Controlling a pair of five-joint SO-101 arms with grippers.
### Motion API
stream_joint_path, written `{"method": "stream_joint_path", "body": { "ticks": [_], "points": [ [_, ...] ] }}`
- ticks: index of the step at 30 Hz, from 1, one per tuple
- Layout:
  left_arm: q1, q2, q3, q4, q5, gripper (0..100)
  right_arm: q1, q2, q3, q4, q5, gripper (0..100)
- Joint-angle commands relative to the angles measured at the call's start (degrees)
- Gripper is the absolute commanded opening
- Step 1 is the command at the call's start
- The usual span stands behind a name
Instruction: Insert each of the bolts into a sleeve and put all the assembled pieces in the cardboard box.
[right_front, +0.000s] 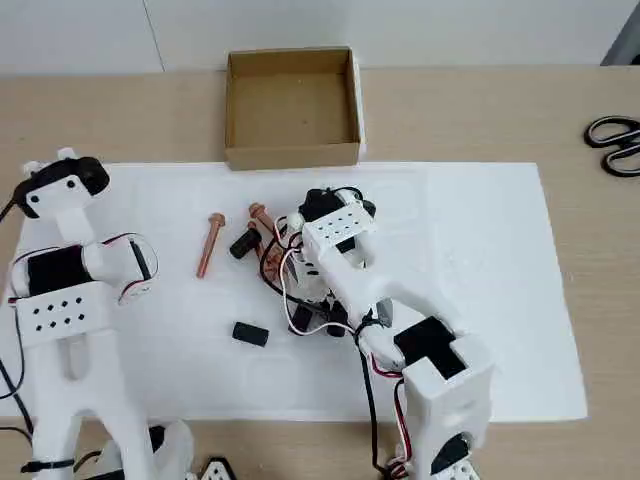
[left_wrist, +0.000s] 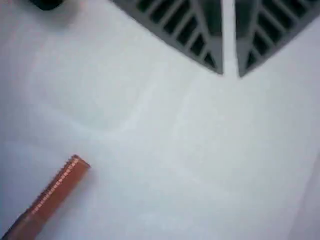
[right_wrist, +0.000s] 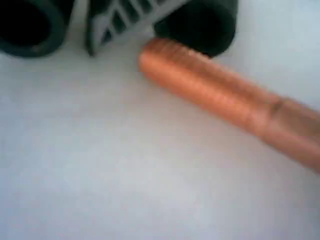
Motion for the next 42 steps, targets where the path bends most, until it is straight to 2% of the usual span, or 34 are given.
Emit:
{"method": "stream_joint_path", "body": {
  "ticks": [1,5,7,13,22,24,27,30,37,42],
  "points": [
    [-0.2,-0.2,-2.8,0.2,0.1,1,0.1,0.1,0.2,3.5,-0.1,31.0],
    [-0.1,-0.2,-2.8,0.2,0.1,1,0.1,0.1,0.2,2.9,0.0,17.1],
    [-0.1,-0.2,-2.8,0.2,0.1,1,0.1,0.2,0.2,2.9,0.0,13.2],
    [-0.1,-0.2,-2.7,0.2,0.1,1,1.2,0.3,0.2,2.9,0.0,13.0],
    [0.0,-0.2,-2.7,0.2,0.1,1,8.0,0.5,0.2,3.4,0.0,12.8],
    [0.0,-0.2,-2.7,0.2,0.1,1,9.5,0.3,0.2,3.5,0.0,9.9],
    [0.0,-0.2,-2.7,0.2,0.1,1,12.0,0.1,0.2,3.5,0.0,0.0],
    [0.1,-0.3,-2.7,0.2,-0.1,1,14.0,0.0,0.2,3.6,0.0,0.6],
    [0.2,-0.3,-2.7,0.2,-0.3,1,14.0,-1.5,0.1,11.0,0.1,0.4],
    [0.2,-0.3,-2.8,0.2,-0.4,1,13.9,-10.2,0.1,11.6,0.1,0.4]
  ]
}}
